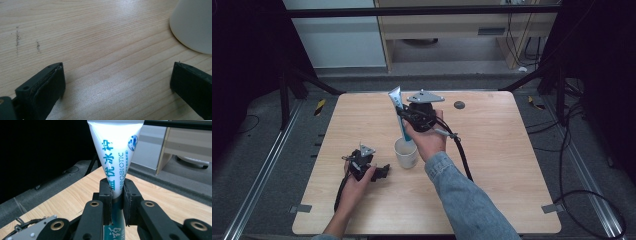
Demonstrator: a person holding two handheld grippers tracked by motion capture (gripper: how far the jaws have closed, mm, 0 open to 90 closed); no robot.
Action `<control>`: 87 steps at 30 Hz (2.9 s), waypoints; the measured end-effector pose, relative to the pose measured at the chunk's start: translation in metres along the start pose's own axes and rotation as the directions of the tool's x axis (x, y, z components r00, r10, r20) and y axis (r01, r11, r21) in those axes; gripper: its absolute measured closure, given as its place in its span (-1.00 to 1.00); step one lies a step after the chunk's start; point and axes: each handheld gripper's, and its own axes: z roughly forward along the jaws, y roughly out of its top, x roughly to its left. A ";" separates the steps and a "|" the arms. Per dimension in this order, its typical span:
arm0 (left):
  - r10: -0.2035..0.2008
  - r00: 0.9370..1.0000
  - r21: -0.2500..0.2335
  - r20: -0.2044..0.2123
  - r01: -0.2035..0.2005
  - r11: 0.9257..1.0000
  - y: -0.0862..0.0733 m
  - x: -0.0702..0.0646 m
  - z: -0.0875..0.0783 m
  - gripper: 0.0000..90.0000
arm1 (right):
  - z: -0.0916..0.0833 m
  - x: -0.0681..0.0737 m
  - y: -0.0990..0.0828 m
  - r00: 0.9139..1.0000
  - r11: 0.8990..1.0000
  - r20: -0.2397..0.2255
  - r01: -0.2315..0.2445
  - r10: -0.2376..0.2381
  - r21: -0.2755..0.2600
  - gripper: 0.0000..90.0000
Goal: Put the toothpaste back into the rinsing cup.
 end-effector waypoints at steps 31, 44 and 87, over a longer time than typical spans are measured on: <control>-0.007 1.000 -0.005 0.003 0.007 1.000 0.000 0.000 0.001 -1.00 | 0.012 0.003 -0.054 0.998 0.998 0.013 -0.057 0.057 0.015 0.76; -0.005 1.000 -0.004 0.003 0.005 1.000 0.000 0.000 0.001 -1.00 | 0.010 0.013 -0.065 0.997 0.999 0.067 -0.031 0.032 -0.019 0.76; -0.001 1.000 0.000 0.003 0.001 1.000 0.000 0.000 0.000 -1.00 | 0.019 0.011 -0.096 0.995 0.999 0.096 -0.038 0.037 0.008 0.74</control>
